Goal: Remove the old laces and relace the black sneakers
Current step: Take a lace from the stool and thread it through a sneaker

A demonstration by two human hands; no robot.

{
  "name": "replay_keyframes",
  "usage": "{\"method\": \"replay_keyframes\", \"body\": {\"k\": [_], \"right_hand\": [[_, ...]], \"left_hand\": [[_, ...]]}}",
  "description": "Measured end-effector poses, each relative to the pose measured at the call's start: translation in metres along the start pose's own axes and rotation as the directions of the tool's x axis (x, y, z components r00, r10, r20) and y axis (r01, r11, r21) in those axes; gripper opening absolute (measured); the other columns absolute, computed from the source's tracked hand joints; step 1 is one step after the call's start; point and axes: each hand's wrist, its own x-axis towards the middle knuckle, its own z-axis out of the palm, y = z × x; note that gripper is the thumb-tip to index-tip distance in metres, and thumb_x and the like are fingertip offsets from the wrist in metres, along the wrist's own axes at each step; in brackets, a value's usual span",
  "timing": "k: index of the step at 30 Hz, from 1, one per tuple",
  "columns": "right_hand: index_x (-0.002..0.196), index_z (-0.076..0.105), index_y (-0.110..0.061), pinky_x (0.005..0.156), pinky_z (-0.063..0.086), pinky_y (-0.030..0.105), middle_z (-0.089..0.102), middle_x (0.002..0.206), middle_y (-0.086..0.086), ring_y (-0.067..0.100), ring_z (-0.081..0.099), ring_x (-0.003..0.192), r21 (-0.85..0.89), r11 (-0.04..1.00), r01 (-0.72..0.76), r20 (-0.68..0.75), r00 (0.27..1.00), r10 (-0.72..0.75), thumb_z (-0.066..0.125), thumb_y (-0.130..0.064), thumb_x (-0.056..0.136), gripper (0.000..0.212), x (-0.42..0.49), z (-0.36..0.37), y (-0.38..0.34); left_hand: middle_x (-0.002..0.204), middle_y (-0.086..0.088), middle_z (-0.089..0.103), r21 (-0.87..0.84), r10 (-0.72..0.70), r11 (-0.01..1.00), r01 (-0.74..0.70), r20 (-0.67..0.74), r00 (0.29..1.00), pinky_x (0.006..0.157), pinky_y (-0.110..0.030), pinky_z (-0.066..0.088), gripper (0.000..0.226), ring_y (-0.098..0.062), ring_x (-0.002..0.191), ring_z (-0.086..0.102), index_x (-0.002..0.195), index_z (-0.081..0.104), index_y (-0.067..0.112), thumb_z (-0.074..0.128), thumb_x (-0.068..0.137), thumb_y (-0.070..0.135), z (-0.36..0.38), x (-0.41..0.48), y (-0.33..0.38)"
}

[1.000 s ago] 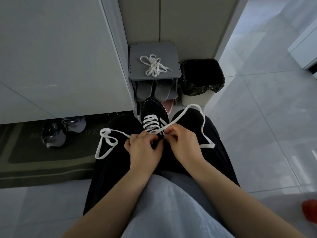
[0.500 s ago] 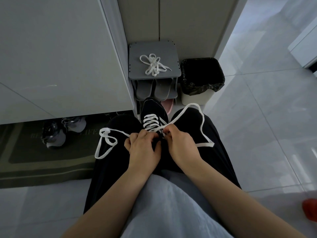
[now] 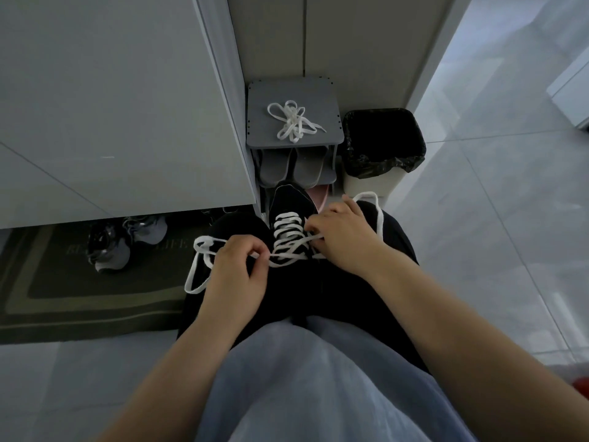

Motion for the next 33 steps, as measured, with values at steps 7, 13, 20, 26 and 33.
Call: {"method": "replay_keyframes", "body": {"k": [7, 13, 20, 26, 33], "right_hand": [[0.097, 0.065, -0.020, 0.080, 0.044, 0.026, 0.064, 0.087, -0.006, 0.014, 0.058, 0.086, 0.288, 0.958, 0.000, 0.020, 1.000, -0.006, 0.054, -0.033, 0.093, 0.017, -0.009, -0.023, 0.007], [0.093, 0.065, -0.022, 0.081, 0.047, 0.034, 0.068, 0.088, -0.003, 0.020, 0.061, 0.084, 0.154, 0.988, 0.032, -0.130, 0.991, -0.012, 0.058, -0.030, 0.090, 0.011, -0.017, -0.027, 0.023], [0.086, 0.071, -0.017, 0.070, 0.046, 0.030, 0.070, 0.079, -0.002, 0.024, 0.063, 0.066, 0.107, 0.994, -0.020, -0.529, 0.846, 0.074, 0.066, -0.018, 0.084, 0.006, -0.031, -0.022, 0.036], [0.102, 0.063, -0.019, 0.069, 0.043, 0.024, 0.058, 0.080, -0.014, 0.008, 0.054, 0.071, 0.512, 0.837, -0.192, -0.386, 0.820, 0.423, 0.061, -0.016, 0.088, 0.014, -0.040, -0.016, 0.026], [0.113, 0.056, -0.018, 0.076, 0.043, 0.015, 0.063, 0.082, -0.010, 0.006, 0.056, 0.076, 0.511, 0.847, -0.148, -0.269, 0.908, 0.321, 0.062, -0.015, 0.086, 0.027, -0.050, 0.007, 0.019]], "left_hand": [[0.079, -0.006, 0.070, -0.762, -0.273, 0.554, 0.336, 0.215, 0.938, 0.081, -0.031, 0.052, 0.024, -0.017, 0.080, 0.069, 0.082, 0.045, 0.011, 0.030, 0.100, 0.006, 0.006, 0.015, 0.028], [0.055, 0.009, 0.045, -0.273, -0.171, 0.931, 0.243, 0.262, 0.950, 0.051, -0.024, 0.035, 0.017, -0.008, 0.049, 0.039, 0.084, 0.049, 0.018, 0.038, 0.097, 0.016, -0.009, 0.020, 0.026], [0.084, 0.006, 0.055, 0.401, -0.004, 0.899, -0.178, 0.414, 0.910, 0.063, -0.021, 0.041, 0.023, -0.006, 0.073, 0.053, 0.078, 0.066, 0.021, 0.056, 0.088, 0.039, -0.032, 0.008, 0.009], [0.087, -0.001, 0.065, -0.510, 0.156, 0.859, -0.035, 0.197, 0.968, 0.082, -0.020, 0.047, 0.028, -0.010, 0.079, 0.060, 0.079, 0.058, 0.022, 0.038, 0.097, 0.028, -0.040, 0.018, 0.026], [0.071, 0.010, 0.055, 0.311, 0.172, 0.900, -0.306, 0.393, 0.903, 0.055, -0.022, 0.040, 0.014, -0.004, 0.059, 0.048, 0.102, 0.042, 0.028, 0.048, 0.093, 0.037, -0.013, 0.016, 0.009]]}}
